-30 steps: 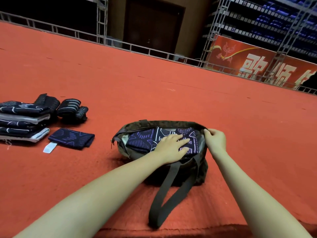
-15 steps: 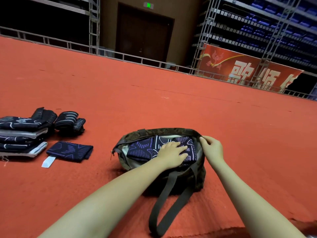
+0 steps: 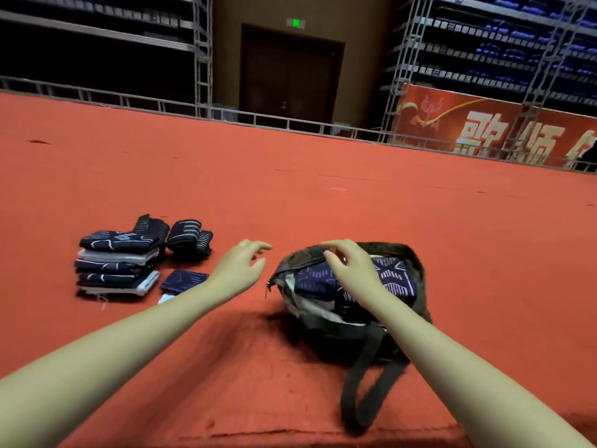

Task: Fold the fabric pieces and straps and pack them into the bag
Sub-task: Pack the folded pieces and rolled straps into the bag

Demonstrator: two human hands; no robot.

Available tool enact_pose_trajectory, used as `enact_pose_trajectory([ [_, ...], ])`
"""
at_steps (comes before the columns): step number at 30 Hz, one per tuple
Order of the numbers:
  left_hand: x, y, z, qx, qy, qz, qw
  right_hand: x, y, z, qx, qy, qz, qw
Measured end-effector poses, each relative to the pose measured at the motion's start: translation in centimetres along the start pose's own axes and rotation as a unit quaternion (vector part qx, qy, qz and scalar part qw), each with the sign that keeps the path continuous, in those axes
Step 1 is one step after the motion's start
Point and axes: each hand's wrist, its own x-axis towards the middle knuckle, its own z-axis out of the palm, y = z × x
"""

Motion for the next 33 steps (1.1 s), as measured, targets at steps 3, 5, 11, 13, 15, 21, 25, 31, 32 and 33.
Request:
enact_pose_trajectory([
  [3,-1.7,-5.3,-3.5,0.049,0.027,-0.043,0.998,0.5,-3.1,5.2,0.040,-0.036,-0.012,0.998],
  [5,-2.7,-8.5,-5.8,0.073,0.047,-0.069,0.994,1.1,-4.6,8.6,0.051,-0.056,-0.006,0.997],
  [11,-2.3,-15.3,-11.4,0.124,0.095,-0.117,0.981,3.3,-6.8,18.0,0.003,-0.157,0.048,0.987],
  [13,-1.2,-16.5,-12.8,0.136,0.100,-0.134,0.977,4.1,-7.1,20.5,-0.025,-0.188,0.060,0.980],
  [15,0.1,-18.1,-13.9,0.148,0.078,-0.152,0.974,4.8,-7.3,22.6,-0.061,-0.216,0.066,0.972],
  [21,2.8,-23.4,-16.2,0.212,-0.068,-0.172,0.960,5.8,-6.4,27.6,-0.141,-0.272,0.056,0.950],
  [25,3.0,-24.8,-16.7,0.262,-0.157,-0.127,0.944,6.6,-5.8,28.4,-0.192,-0.275,0.049,0.941],
  [31,2.8,-24.2,-18.3,0.283,-0.174,-0.059,0.941,8.1,-7.1,27.9,-0.200,-0.329,0.033,0.923],
  [32,2.8,-23.8,-18.5,0.288,-0.182,-0.057,0.939,7.9,-7.3,27.9,-0.194,-0.323,0.026,0.926],
  [33,2.8,-23.3,-18.7,0.294,-0.192,-0.055,0.935,7.5,-7.5,27.7,-0.184,-0.312,0.021,0.932],
])
